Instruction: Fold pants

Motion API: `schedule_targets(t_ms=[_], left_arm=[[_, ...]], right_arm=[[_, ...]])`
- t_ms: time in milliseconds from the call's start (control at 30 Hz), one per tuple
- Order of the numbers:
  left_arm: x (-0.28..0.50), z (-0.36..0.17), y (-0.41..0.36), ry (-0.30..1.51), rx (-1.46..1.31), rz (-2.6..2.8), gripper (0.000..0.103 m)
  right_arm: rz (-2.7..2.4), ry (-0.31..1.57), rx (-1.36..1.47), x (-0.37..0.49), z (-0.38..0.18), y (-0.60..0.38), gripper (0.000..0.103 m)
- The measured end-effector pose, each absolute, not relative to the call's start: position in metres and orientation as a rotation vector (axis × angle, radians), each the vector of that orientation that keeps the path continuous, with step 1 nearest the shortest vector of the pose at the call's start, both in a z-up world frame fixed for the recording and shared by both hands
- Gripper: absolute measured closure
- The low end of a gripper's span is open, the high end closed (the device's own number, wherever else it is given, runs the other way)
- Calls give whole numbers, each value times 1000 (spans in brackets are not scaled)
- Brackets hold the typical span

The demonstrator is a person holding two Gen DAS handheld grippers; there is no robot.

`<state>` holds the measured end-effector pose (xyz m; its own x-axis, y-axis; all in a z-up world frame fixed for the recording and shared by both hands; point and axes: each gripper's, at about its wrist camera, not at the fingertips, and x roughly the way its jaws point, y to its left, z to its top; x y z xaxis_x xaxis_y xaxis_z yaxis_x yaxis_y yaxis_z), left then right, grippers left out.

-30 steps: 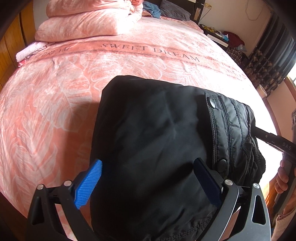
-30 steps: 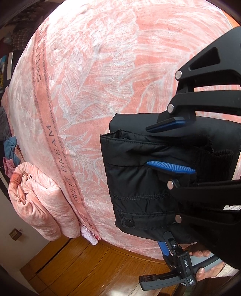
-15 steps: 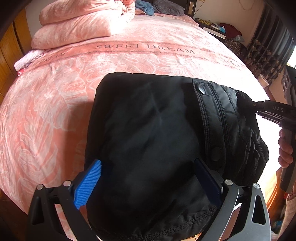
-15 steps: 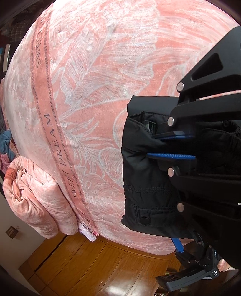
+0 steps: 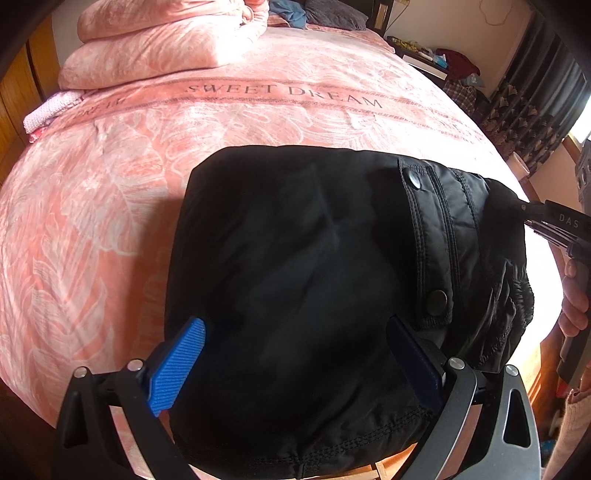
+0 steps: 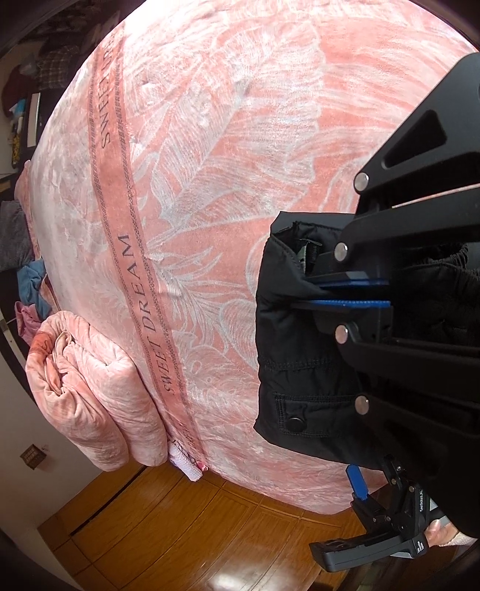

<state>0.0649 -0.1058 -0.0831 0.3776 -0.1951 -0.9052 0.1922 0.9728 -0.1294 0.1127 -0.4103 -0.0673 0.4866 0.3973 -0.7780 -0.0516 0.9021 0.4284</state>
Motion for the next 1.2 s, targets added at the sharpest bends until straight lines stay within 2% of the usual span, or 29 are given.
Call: schedule_targets(t_ms=[67,133,167,200,400,433,600,667,800,867,900,933,1200], left_arm=[[66,-86,-108,1160,14,-238,4],[67,-89,-109,1163,33,-228,4],[67,-89,-109,1162,33,-229,4],[66,-88,-108,1161,29,-230,4],[63,-84,-97,1157,-2,-222,4],[62,-83,-95,1154,-5,-218,4],[59,-85,-87,1164,-23,-200,4],[58,-87,-86,1170,-27,-198,4],[54,-88,-88,1167,-11,-196,4],[53,-88,-88,1165,-11,-198,4],[52,-87,-89,1165,-13,-199,4],[52,-87,-90,1165,-16,-199,4],[52,-84,-94,1160,-14,-213,4]], right_arm=[[284,1079,368,115,-80,-409,98],[268,1098,348,113,-87,-407,85],[274,1096,343,110,-86,-408,83],[278,1091,333,107,-84,-407,73],[287,1076,321,73,-74,-414,64],[291,1085,335,67,-76,-417,59],[286,1117,388,46,-88,-422,54],[296,1131,414,42,-94,-422,54],[313,1144,446,39,-98,-419,61],[319,1138,435,37,-94,-418,70],[318,1134,425,36,-92,-417,81],[321,1128,412,35,-89,-417,86],[324,1102,403,27,-69,-417,91]])
